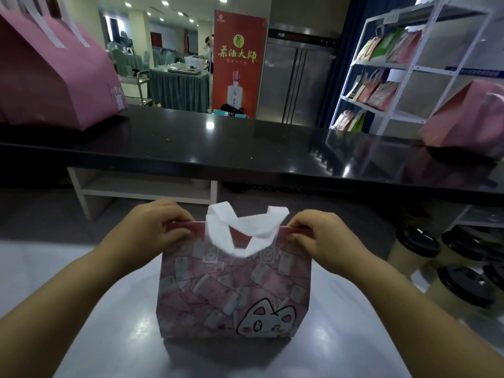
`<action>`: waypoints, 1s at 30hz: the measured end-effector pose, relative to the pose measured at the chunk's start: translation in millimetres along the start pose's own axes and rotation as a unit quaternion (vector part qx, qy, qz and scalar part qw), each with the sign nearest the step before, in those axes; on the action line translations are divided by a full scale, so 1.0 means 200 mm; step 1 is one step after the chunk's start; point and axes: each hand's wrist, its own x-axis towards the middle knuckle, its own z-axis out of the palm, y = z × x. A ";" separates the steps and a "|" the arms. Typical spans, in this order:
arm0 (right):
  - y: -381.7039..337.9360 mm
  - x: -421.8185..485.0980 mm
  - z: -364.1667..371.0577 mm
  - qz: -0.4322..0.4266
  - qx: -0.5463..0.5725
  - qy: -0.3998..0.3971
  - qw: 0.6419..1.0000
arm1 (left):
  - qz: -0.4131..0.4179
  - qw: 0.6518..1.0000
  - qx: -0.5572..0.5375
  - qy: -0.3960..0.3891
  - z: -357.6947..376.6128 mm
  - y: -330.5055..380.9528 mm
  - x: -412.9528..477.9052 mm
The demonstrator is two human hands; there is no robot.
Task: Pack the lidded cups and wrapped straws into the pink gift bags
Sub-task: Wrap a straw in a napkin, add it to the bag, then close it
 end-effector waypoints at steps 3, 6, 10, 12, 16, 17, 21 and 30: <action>0.02 0.01 -0.01 0.003 0.021 -0.003 1.000 | -0.025 1.000 -0.010 0.000 -0.02 0.00 -0.03; 0.04 0.03 -0.01 0.009 0.031 0.001 0.999 | -0.036 0.999 -0.008 0.004 -0.05 0.02 -0.06; 0.00 0.09 -0.04 -0.019 0.048 0.017 0.999 | -0.041 0.999 -0.005 0.030 -0.16 0.05 -0.07; -0.05 0.12 -0.07 -0.047 0.074 0.039 0.995 | -0.037 0.998 -0.018 0.048 -0.23 0.06 -0.07; -0.18 0.21 -0.15 -0.106 0.110 0.077 0.985 | -0.003 0.997 -0.029 0.076 -0.41 0.04 -0.04; -0.22 0.24 -0.17 -0.121 0.113 0.085 0.983 | 0.003 0.996 -0.037 0.084 -0.46 0.02 -0.03; -0.40 0.36 -0.27 -0.169 0.146 0.126 0.966 | 0.019 0.991 -0.067 0.118 -0.66 -0.11 0.04; -0.84 0.72 -0.45 -0.191 0.100 0.300 0.929 | 0.067 0.971 0.018 0.231 -1.08 -0.32 0.34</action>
